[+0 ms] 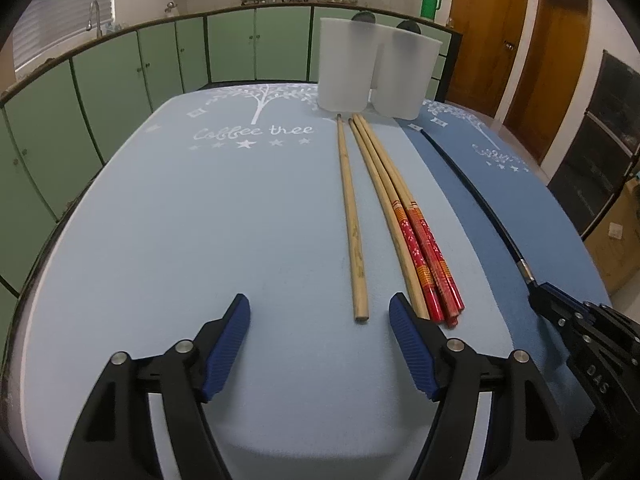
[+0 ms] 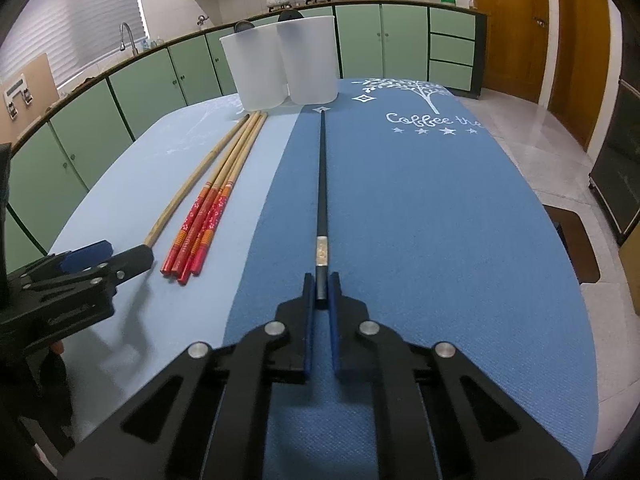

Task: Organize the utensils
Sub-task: 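Grasp a plain wooden chopstick with the left gripper, then carry both chopsticks to the white holder and drop them in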

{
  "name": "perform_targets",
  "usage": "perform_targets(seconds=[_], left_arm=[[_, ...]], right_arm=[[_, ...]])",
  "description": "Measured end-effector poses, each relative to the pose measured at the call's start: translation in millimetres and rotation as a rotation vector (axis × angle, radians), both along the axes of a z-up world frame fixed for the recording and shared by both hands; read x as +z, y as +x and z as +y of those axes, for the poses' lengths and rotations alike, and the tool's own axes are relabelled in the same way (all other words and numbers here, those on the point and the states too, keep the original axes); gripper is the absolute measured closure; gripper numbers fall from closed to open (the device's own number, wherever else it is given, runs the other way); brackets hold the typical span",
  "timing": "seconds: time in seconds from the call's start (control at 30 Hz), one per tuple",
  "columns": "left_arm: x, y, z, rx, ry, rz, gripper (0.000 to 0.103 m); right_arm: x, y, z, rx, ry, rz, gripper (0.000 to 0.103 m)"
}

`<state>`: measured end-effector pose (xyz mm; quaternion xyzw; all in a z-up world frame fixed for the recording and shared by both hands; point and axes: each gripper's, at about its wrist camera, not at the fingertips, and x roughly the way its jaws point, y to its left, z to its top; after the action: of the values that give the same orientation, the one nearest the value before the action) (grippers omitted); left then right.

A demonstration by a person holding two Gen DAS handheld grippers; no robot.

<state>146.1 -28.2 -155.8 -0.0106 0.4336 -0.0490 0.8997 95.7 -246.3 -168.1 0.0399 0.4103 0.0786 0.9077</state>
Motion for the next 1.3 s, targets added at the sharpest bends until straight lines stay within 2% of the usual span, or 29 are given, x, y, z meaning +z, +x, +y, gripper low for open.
perform_targets(seconds=[0.23,0.3,0.5,0.67,0.87,1.1,1.3], left_arm=[[0.1,-2.1,-8.8,0.000,0.041,-0.017,0.057],[0.6,-1.8,-12.9,-0.006,0.051,-0.022,0.071],[1.9,-3.1,-21.8,-0.010,0.084,-0.038,0.096],[7.5,-6.9,-16.4,-0.004,0.058,-0.054,0.096],[32.1,-23.4,-6.2,-0.007,0.053,-0.110,0.096],[74.5,-38.9,3.6,-0.008,0.051,-0.200,0.096],[118.2,-36.8,14.6,-0.008,0.005,-0.285,0.096]], right_arm=[[-0.9,0.1,-0.3,-0.001,0.013,-0.002,0.097],[-1.0,0.3,-0.4,-0.002,0.017,-0.001,0.096],[-0.6,0.3,-0.8,-0.006,0.029,-0.004,0.097],[2.7,-1.5,1.8,-0.007,0.008,-0.007,0.097],[20.8,-8.6,-0.1,0.000,0.000,-0.035,0.097],[66.9,-15.7,-3.8,0.005,0.011,-0.136,0.097],[114.0,-15.3,-9.7,0.006,0.043,-0.219,0.097]])
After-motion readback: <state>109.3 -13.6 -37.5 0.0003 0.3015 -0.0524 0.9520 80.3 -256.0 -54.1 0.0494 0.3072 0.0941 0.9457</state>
